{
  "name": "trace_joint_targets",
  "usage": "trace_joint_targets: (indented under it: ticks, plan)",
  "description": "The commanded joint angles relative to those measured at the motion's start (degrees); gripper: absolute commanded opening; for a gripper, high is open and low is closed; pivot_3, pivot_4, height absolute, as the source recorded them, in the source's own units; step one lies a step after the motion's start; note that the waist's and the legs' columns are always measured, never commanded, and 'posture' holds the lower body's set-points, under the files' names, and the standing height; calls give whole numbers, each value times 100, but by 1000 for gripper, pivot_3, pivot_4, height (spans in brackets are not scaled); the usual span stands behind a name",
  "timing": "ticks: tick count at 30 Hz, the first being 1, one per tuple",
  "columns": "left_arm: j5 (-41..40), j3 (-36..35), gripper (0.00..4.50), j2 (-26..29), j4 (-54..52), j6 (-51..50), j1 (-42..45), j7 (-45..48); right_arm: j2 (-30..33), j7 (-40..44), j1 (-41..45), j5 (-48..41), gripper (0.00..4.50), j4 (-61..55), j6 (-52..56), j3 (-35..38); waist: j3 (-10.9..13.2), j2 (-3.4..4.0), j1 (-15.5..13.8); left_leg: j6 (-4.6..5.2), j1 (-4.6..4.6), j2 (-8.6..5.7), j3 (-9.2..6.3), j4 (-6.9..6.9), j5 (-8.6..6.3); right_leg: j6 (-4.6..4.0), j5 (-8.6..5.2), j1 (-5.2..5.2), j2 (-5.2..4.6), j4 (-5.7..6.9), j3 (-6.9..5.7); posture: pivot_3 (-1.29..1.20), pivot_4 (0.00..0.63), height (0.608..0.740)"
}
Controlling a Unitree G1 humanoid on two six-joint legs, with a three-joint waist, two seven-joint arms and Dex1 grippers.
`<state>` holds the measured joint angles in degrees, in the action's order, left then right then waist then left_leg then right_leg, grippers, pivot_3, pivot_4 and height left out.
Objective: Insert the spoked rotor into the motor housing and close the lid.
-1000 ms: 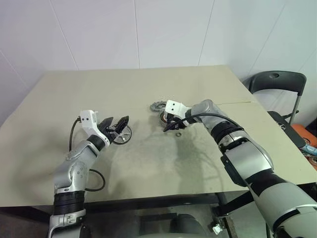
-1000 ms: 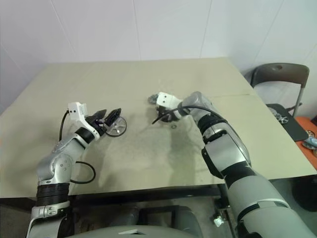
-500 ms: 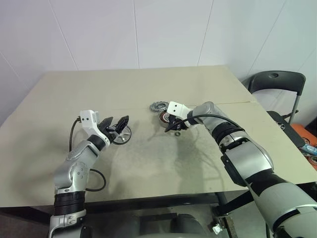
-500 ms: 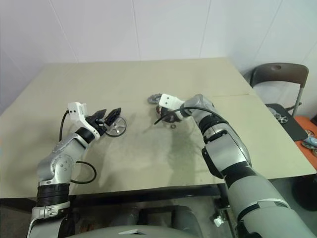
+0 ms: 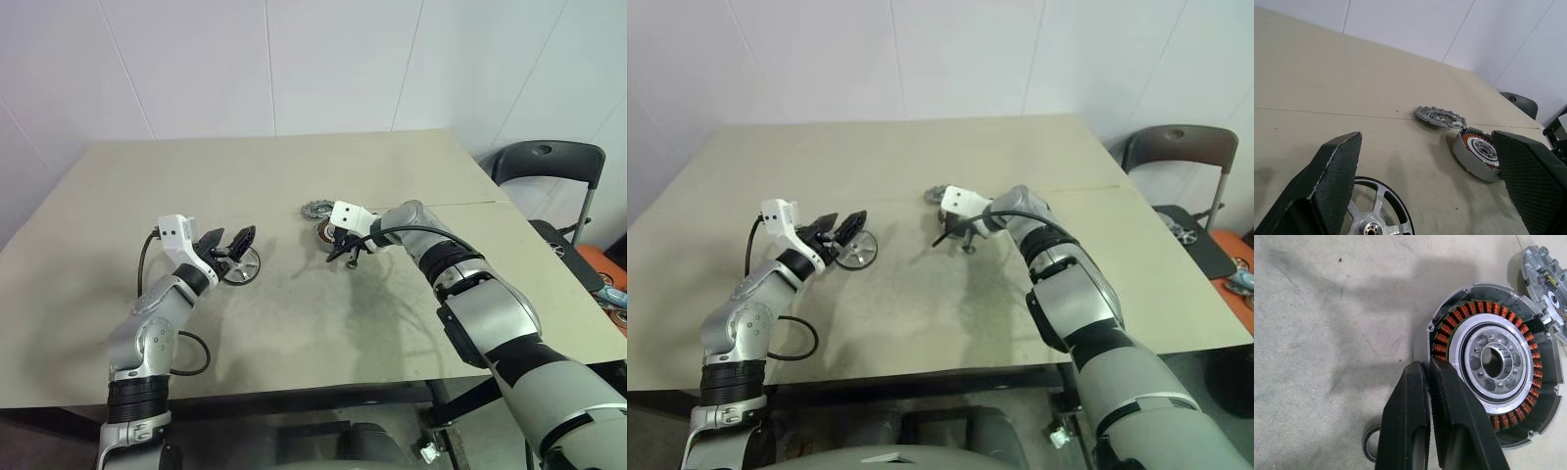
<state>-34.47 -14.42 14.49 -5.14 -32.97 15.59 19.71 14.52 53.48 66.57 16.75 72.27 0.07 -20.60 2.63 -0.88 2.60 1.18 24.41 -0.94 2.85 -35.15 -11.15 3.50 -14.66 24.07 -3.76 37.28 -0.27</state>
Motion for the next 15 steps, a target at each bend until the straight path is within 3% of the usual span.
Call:
trace_joint_targets:
  ticks: [1,12,15]
  plan:
    - [-62,-110,4500,24,-123,102,125,-4,-17,35,162,23,213,-65,-10,79,0,0,-1,0,0,0,0,0,0,0,0,0,0,0,0,0,0,740]
    - [-27,-82,4500,38,-14,104,206,14,-107,955,251,-350,213,-473,102,405,1,0,8,0,1,0,0,3,0,11,7,2,1,-1,0,0,0,740]
    - [-18,-73,4500,39,21,108,236,25,-96,793,232,-238,213,-509,120,360,0,1,8,0,1,0,0,3,0,12,7,3,3,0,0,0,0,740]
